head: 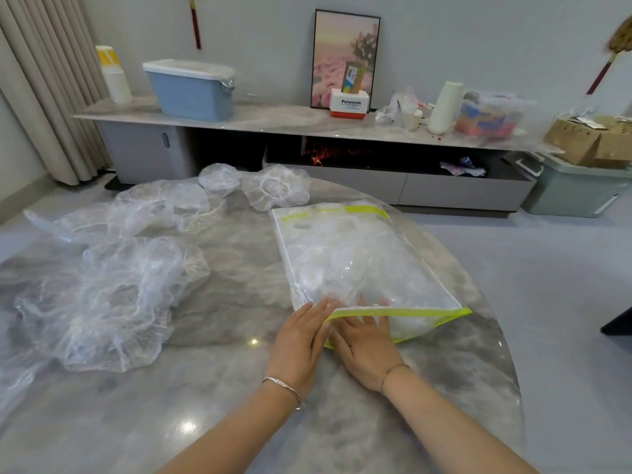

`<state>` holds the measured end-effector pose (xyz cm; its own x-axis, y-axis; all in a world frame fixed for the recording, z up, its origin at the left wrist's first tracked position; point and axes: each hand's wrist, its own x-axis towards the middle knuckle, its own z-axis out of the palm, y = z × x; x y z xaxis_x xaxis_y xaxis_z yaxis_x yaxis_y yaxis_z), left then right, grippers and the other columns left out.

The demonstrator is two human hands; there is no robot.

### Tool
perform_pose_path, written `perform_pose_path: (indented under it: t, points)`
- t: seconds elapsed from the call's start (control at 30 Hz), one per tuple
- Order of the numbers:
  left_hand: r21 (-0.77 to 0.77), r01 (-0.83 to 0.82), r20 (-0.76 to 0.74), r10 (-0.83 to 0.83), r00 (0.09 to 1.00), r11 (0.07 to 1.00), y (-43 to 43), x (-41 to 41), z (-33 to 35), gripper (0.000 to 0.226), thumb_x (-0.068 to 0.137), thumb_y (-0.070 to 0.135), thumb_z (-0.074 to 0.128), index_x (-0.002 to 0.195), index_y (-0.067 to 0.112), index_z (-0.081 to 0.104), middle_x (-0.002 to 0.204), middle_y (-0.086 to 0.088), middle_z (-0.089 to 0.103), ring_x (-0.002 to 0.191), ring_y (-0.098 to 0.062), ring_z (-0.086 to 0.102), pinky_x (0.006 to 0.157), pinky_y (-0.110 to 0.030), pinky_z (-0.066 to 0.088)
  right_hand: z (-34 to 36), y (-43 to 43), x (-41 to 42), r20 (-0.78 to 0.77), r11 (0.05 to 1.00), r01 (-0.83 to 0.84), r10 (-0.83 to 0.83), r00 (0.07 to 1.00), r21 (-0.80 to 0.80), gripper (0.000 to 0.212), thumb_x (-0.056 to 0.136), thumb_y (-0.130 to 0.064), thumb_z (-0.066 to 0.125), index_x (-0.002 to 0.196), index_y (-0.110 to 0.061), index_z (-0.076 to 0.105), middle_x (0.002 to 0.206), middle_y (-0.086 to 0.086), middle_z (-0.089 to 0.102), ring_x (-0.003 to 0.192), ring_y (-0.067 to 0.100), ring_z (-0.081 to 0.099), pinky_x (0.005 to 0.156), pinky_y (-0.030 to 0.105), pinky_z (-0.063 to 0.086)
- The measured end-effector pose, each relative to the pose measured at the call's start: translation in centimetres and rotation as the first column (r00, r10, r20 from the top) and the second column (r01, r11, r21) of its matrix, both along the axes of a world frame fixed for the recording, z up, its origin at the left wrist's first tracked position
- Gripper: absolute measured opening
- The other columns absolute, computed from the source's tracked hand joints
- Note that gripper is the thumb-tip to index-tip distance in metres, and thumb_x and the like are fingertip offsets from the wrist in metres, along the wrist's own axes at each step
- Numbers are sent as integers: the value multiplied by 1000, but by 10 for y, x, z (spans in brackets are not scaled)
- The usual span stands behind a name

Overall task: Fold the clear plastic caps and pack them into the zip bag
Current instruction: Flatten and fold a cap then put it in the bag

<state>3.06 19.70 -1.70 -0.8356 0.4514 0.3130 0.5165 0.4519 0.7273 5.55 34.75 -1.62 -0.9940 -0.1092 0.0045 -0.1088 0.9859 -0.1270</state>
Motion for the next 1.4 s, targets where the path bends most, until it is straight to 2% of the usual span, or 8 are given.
perform_pose_path:
  t: [0.2, 0.4, 0.57, 0.77, 0.87, 1.03, 1.2, 1.4]
  points:
    - [-57, 3, -31, -5, 999, 998, -1, -1, 15, 32, 99, 37, 26, 128, 49, 25, 135, 29, 27, 129, 4, 21, 103, 0, 6, 12, 14, -51, 210, 976, 74, -118, 971, 206, 76, 78, -59, -14, 150, -38, 1, 158, -12, -14, 144, 30, -17, 111, 61, -11]
    - [-100, 22, -63, -28, 998, 995, -2, -5, 18, 34, 101, 35, 26, 132, 50, 25, 139, 26, 27, 129, 9, 19, 108, -5, 6, 21, 9, 1, -25, 996, -81, 81, 996, -26, 86, 82, -68, -16, 144, -33, 32, 157, -5, 19, 144, 16, 11, 117, 38, 7]
    - [-301, -28, -67, 8, 998, 953, 2, 0, 12, 56, 80, 61, -3, 135, 54, 8, 154, 13, 21, 144, -14, 14, 116, -31, 13, 15, 46, 52, -66, 994, -105, 106, 992, 11, 49, 95, -60, 2, 144, -54, 9, 155, -10, 3, 143, 15, -7, 114, 37, -12]
    - [-435, -35, -99, -9, 995, 900, 7, -1, 12, 70, 77, 55, -11, 142, 47, 14, 154, 10, 23, 144, -22, 16, 114, -35, 16, 11, 66, 45, 96, 997, 71, -71, 993, 8, 79, 59, -79, -33, 132, -65, -5, 150, -18, -23, 142, 23, -26, 113, 40, -19]
    - [-427, -41, -134, -19, 991, 903, 5, -3, 8, 58, 88, 50, 6, 139, 45, 31, 148, 4, 37, 138, -30, 31, 108, -40, 30, 9, 70, 13, 142, 990, 123, -112, 983, -71, 71, 77, -78, -12, 141, -56, 9, 152, -15, -22, 143, 25, -23, 116, 42, -13]
    - [-529, -53, -99, 0, 995, 847, 4, -7, 7, 43, 101, 42, 18, 142, 51, 8, 156, 14, 10, 145, -16, 7, 114, -27, 11, 14, 65, -20, 161, 985, 170, -172, 972, 24, 47, 101, -47, 17, 148, -44, 12, 157, -7, -18, 144, 28, -21, 115, 46, -12]
    - [-561, -53, -149, -38, 988, 826, -18, -3, 9, 82, 61, 80, -28, 136, 48, -16, 157, 12, 2, 146, -17, 3, 117, -34, 7, 11, 66, 20, 103, 991, 131, -132, 986, 17, 97, 56, -81, -33, 144, -50, -4, 149, -19, -24, 141, 17, -27, 114, 42, -16]
    - [-627, -381, -173, 356, 918, 679, -104, -21, 12, 87, 74, 82, -3, 143, 30, -16, 151, 2, -19, 144, -32, -10, 114, -47, -6, 16, 59, 85, 200, 996, 49, -62, 978, 68, 89, 55, -75, -39, 138, -50, -17, 148, -19, -32, 138, 10, -32, 108, 31, -27]
